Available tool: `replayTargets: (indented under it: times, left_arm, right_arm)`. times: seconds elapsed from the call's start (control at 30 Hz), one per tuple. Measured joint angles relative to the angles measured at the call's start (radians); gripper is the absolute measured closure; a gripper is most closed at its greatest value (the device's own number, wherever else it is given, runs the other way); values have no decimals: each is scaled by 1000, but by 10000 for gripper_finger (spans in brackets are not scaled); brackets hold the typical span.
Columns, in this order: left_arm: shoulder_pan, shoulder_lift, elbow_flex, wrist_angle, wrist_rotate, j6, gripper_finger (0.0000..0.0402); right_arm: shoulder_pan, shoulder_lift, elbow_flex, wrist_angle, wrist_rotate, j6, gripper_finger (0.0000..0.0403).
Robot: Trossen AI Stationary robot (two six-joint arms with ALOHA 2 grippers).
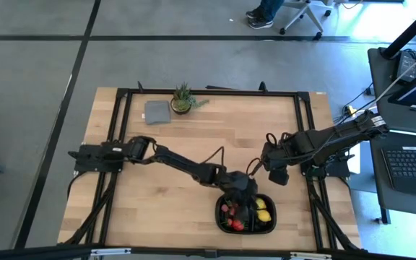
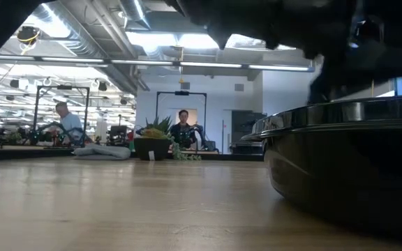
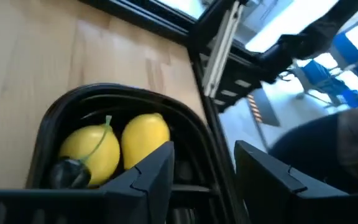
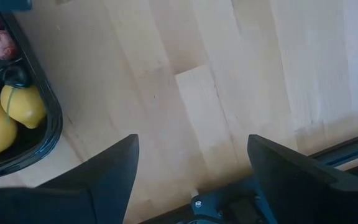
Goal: Pick and placing Produce into tupperware
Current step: Return to Home Position
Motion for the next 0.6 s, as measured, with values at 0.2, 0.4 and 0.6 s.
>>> replayTargets:
  times: [0.2, 0.4, 0.6]
  left_arm:
    - [47, -101, 0, -339, 30, 7, 247]
    - [80, -264, -1, -764, -199, 91, 248]
    - [129, -460, -1, -946, -334, 182, 247]
  right_arm:
    - [0, -5, 0, -16, 1, 19, 100]
    - [-16, -52, 0, 8, 0, 27, 100]
    - [-99, -146, 0, 10, -1, 1, 100]
